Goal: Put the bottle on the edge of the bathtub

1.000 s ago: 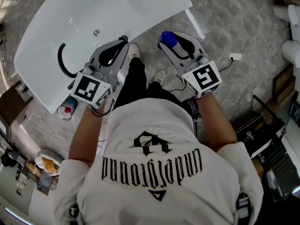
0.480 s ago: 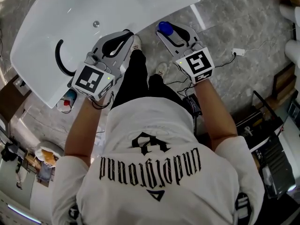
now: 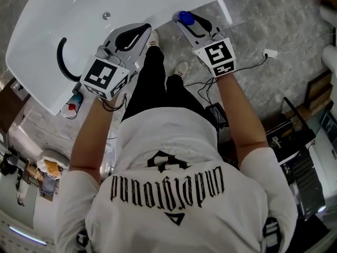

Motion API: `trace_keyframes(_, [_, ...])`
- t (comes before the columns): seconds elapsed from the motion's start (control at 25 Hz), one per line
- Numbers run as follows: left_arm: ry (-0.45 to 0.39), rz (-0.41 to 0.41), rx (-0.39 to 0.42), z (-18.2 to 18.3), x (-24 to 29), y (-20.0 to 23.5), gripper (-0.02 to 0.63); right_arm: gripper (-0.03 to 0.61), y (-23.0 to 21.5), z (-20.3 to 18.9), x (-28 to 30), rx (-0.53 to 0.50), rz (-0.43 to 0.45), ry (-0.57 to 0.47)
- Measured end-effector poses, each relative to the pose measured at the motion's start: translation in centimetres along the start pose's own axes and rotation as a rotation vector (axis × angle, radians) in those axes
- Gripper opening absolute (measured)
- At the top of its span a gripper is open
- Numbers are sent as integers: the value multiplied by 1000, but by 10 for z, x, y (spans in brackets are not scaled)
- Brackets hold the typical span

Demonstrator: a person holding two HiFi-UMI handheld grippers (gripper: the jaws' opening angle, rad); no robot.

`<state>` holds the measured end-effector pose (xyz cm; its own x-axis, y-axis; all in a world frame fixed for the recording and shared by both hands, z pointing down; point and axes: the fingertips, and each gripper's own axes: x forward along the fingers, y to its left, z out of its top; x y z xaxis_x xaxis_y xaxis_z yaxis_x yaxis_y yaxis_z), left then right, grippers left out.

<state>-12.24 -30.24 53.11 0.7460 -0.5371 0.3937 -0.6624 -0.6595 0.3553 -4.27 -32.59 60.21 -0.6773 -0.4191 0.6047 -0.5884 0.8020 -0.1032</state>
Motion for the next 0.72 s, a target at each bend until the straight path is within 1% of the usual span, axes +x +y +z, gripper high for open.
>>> trace_keyframes(0.32, [44,-11,-21,-30,15,14,15,152,-15,-30,28,-2,-17,53])
trace_keyframes(0.52, [75,-30,3,-37,28,18,15,152,-20,-42,45,-10,-6,84])
trace_keyframes(0.72, [91,-33,0,-44,35,24,15,152,-23,-54,55,-23,-8,110])
